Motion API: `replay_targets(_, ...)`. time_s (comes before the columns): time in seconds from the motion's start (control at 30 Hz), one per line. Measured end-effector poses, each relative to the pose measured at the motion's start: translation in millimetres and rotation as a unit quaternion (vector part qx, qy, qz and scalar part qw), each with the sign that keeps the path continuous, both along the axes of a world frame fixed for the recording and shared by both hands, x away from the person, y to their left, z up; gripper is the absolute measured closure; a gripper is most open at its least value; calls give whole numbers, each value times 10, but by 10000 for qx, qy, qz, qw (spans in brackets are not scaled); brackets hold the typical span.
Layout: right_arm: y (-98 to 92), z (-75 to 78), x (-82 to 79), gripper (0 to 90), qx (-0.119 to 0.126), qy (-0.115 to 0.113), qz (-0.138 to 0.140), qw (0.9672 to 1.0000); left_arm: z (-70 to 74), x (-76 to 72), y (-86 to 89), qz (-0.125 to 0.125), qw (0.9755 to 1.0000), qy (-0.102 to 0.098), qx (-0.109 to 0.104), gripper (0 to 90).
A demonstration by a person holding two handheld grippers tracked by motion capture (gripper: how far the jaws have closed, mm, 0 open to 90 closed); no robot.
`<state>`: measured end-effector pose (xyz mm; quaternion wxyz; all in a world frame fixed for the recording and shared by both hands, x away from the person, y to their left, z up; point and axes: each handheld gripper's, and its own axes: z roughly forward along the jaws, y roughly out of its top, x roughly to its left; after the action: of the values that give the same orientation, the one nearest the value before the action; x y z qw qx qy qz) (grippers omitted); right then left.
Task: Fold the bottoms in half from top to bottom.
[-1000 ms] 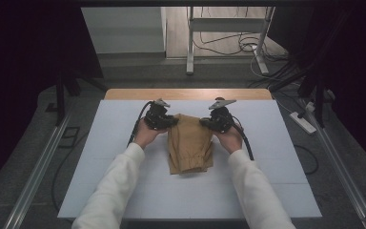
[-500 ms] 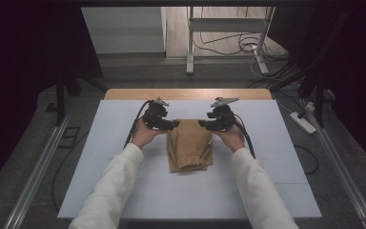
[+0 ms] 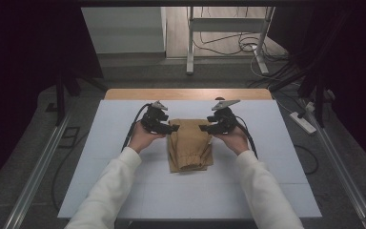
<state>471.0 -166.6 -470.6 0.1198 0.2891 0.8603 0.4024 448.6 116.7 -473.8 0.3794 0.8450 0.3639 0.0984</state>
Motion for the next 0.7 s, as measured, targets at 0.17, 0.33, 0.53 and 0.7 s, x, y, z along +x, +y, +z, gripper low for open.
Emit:
replay_targets(0.17, -54, -26, -56, 417, -78, 46, -11, 10000, 4, -91, 26, 3, 10000, -39, 26, 294)
replay_targets(0.33, -96, -33, -189, 407, -155, 12, -13, 9999, -29, -248, 95, 28, 10000, -14, 92, 289)
replay_targets(0.53, -202, -51, -381, 403, -108, 35, -6, 9999, -95, -503, 229, 101, 9999, 40, 37, 280)
replay_targets(0.7, -339, -65, -581, 403, -151, 15, 27, 9999, -163, -738, 353, 82, 9999, 67, -3, 275)
